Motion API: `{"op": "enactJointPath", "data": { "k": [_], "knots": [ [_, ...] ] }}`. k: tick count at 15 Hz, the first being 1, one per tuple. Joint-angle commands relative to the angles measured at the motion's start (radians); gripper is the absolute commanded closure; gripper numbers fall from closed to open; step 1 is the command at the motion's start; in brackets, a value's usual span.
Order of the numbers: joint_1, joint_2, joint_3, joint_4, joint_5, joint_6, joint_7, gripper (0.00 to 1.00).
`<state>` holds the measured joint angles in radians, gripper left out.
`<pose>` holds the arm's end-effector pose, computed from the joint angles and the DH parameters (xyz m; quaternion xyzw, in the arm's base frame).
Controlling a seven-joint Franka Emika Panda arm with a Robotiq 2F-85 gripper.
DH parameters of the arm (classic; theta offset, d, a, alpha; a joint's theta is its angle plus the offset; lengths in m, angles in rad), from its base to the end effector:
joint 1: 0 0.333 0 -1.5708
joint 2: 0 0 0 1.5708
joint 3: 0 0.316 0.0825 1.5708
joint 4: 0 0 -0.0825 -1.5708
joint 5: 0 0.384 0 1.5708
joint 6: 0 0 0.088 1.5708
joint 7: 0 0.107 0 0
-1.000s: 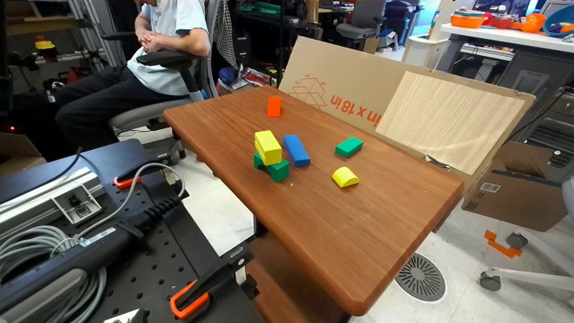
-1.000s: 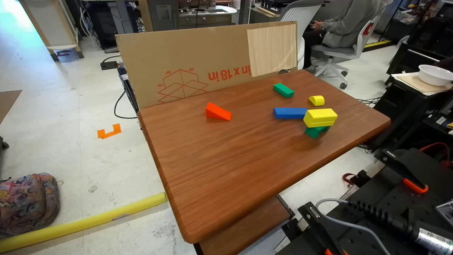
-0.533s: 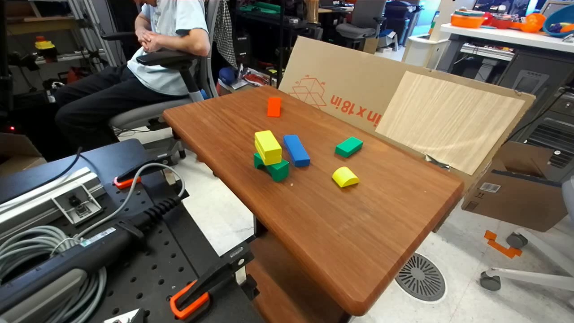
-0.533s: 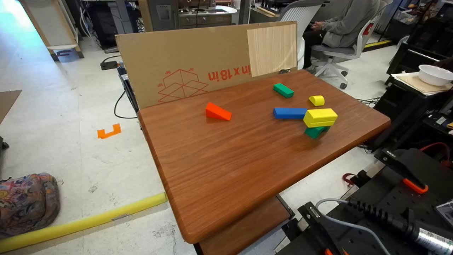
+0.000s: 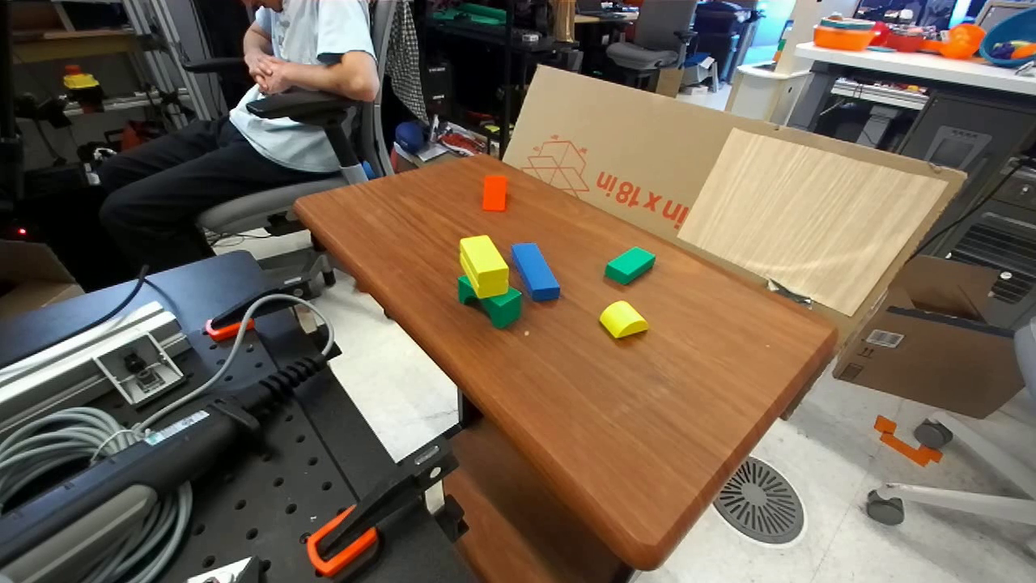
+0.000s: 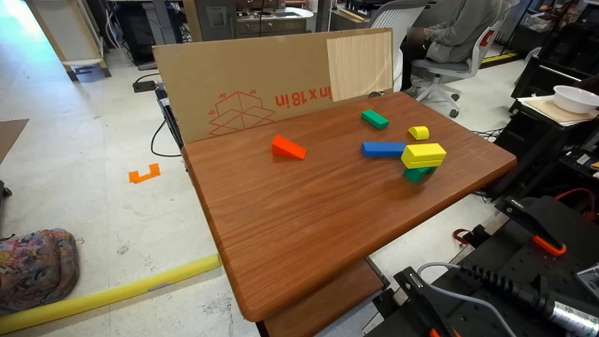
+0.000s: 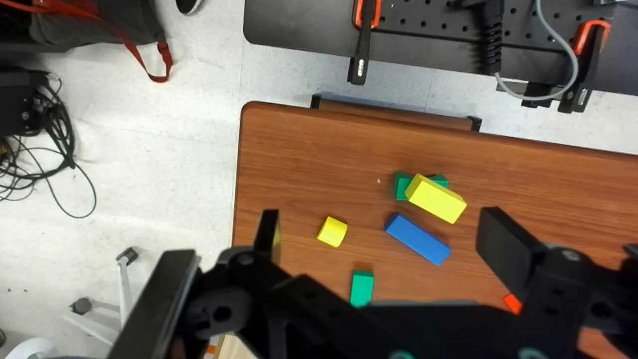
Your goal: Pick up the blue block and place it on the rectangular yellow block
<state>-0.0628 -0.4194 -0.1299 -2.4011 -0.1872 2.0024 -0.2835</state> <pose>0.4124 -0.0946 0.4712 0.9942 0.0889 -0.0041 0.0596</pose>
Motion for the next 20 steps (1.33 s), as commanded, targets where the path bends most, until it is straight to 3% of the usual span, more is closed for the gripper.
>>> {"op": "enactJointPath", "data": {
  "k": [1, 4, 9, 13, 20],
  "knots": [
    [0.014, 0.124, 0.014, 0.013, -0.013, 0.117, -0.003, 0.00],
    [0.030, 0.268, 0.031, 0.023, -0.015, 0.248, -0.033, 0.00],
    [0.050, 0.536, 0.069, 0.099, 0.006, 0.363, -0.159, 0.00],
    [0.047, 0.689, 0.119, 0.198, -0.029, 0.343, -0.231, 0.00],
    [0.050, 0.842, 0.191, 0.386, -0.058, 0.293, -0.365, 0.00]
  ]
}}
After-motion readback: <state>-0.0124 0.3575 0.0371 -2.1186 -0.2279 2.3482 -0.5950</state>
